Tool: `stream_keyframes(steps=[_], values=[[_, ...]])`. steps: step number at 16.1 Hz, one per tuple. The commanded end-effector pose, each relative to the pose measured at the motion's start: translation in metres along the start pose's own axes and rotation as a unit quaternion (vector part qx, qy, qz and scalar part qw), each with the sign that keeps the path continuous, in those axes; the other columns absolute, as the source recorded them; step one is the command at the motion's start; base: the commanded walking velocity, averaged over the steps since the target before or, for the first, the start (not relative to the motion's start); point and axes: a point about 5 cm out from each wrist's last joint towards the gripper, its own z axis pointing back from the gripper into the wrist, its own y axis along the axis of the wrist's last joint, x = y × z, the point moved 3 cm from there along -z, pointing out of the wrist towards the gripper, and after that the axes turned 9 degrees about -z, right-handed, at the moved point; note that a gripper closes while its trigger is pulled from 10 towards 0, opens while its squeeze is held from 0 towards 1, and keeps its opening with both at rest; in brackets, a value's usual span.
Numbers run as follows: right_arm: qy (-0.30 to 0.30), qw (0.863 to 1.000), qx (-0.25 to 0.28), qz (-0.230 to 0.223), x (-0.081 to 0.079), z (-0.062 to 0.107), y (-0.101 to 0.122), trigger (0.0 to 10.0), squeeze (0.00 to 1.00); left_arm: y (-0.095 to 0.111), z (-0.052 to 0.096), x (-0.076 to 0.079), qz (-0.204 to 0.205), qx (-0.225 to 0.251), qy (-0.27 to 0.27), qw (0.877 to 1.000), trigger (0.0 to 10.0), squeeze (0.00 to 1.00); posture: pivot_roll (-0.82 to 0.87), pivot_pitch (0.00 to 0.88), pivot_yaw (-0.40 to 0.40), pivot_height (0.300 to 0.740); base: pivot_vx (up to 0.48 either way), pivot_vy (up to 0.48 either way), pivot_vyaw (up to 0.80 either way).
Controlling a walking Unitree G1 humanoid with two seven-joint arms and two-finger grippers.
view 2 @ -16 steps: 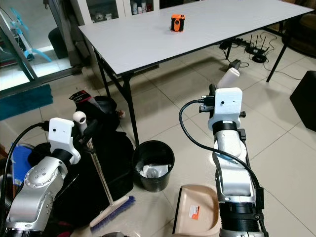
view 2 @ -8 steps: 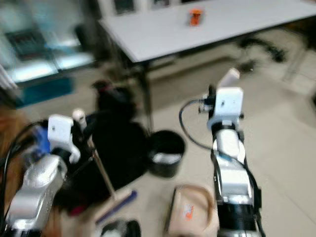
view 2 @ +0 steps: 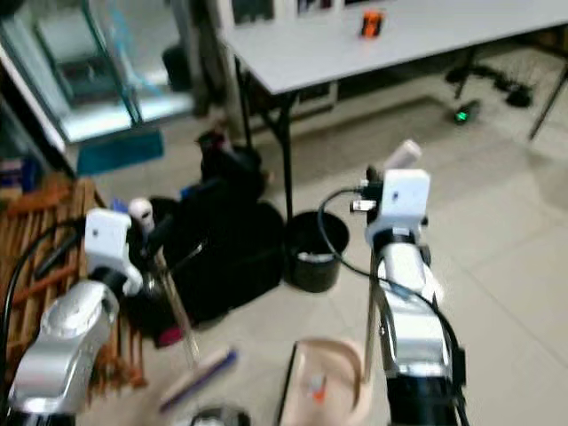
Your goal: Sweep floor
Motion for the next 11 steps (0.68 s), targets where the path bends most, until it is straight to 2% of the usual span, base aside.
stream_keyframes(steps=[1, 9, 10, 11], values=[[0.011, 1.000, 0.019, 0.005, -0.005, -0.002, 0.011, 10.0, 0.00, 0.009, -0.001, -0.005, -0.008, 0.016, 0.005, 1.000, 10.0, 0.00, 0.04, 0.000, 0.085, 0.740, -0.270, 0.000, 0.00], [0.033, 0.999, 0.008, 0.015, -0.012, 0.002, 0.007, 10.0, 0.00, 0.008, 0.001, -0.007, -0.007, 0.016, 0.009, 1.000, 10.0, 0.00, 0.04, 0.000, 0.074, 0.740, -0.265, 0.000, 0.00], [0.039, 0.999, 0.003, 0.015, -0.014, 0.001, 0.005, 10.0, 0.00, 0.008, 0.000, -0.007, -0.007, 0.016, 0.010, 1.000, 10.0, 0.00, 0.04, 0.000, 0.068, 0.740, 0.000, 0.000, 0.00], [0.046, 0.999, -0.002, 0.012, -0.017, 0.001, 0.004, 10.0, 0.00, 0.008, 0.000, -0.007, -0.007, 0.015, 0.012, 1.000, 10.0, 0.00, 0.04, 0.000, 0.068, 0.740, 0.000, 0.000, 0.80]])
